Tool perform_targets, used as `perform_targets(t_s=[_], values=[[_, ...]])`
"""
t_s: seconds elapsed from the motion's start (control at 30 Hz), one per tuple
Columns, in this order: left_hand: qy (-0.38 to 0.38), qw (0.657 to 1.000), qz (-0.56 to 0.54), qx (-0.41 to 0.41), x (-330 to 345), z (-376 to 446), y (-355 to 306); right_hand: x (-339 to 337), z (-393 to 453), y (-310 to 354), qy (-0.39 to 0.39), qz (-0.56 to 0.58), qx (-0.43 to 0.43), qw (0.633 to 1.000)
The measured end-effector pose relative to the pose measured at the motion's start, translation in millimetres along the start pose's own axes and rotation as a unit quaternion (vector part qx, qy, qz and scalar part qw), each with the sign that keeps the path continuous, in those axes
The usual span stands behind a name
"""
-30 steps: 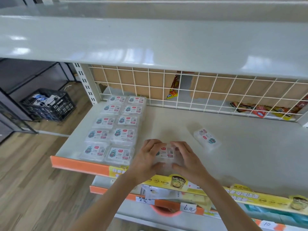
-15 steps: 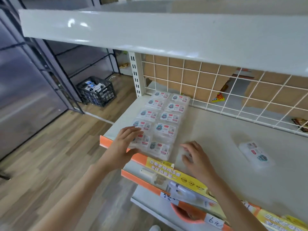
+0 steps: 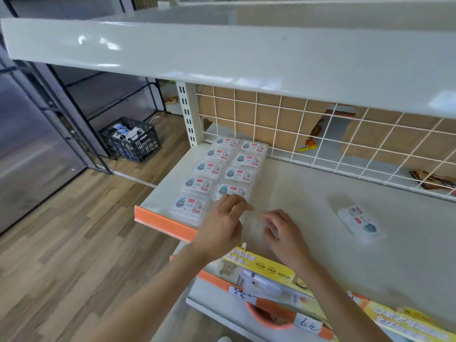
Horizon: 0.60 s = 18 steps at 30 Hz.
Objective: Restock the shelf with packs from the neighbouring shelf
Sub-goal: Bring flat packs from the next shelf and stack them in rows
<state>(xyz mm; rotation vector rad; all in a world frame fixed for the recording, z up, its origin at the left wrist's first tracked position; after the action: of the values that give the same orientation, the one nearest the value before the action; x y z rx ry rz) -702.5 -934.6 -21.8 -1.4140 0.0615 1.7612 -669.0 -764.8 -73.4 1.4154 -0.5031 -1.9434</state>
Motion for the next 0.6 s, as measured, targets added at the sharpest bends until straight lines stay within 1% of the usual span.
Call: perform_targets(t_s=[0.13,0.3,0.4,0.47,0.53,0.57,0.6], values=[[0.049,0.998,-0.015,0.033,46.3,19.9,-30.4,-29.4,-14.6,-13.1,-0.041,-0.038,0.032,0.998],[0.11,0.993,0.012,0.036,81.6,22.8,-32.4,-71.3,-35.6,-31.9,-0.084,-0.139,0.071,0.984],[0.126,0.992,-0.015,0.024,84.1,23.2,-26.3,-90.8,-42.1,-46.4,-0.159,-0.23,0.086,0.956],[0.124,0.992,-0.03,0.022,83.5,23.2,-25.4,-99.7,-46.5,-58.3,-0.182,-0.265,0.157,0.934],[0.112,0.993,-0.043,0.019,83.8,23.4,-25.8,-103.3,-49.7,-67.4,-0.152,-0.25,0.233,0.928],[0.106,0.993,-0.048,0.016,84.4,23.1,-26.2,-103.8,-50.5,-69.2,-0.138,-0.221,0.249,0.933],[0.097,0.994,-0.05,0.011,84.2,22.8,-26.9,-103.0,-50.5,-67.9,-0.133,-0.187,0.245,0.942]])
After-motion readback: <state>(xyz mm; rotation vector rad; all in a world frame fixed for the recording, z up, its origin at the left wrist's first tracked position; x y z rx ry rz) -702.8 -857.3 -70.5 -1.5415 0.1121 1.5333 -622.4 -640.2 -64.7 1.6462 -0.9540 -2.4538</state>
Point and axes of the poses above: each hand's wrist, its own z-axis towards the middle knuckle, its own x-axis out of the palm, y = z × x, the point moved 1 cm from there along z, towards the middle knuckle, and after that the axes turned 7 degrees about -x, right-handed, at the moved point
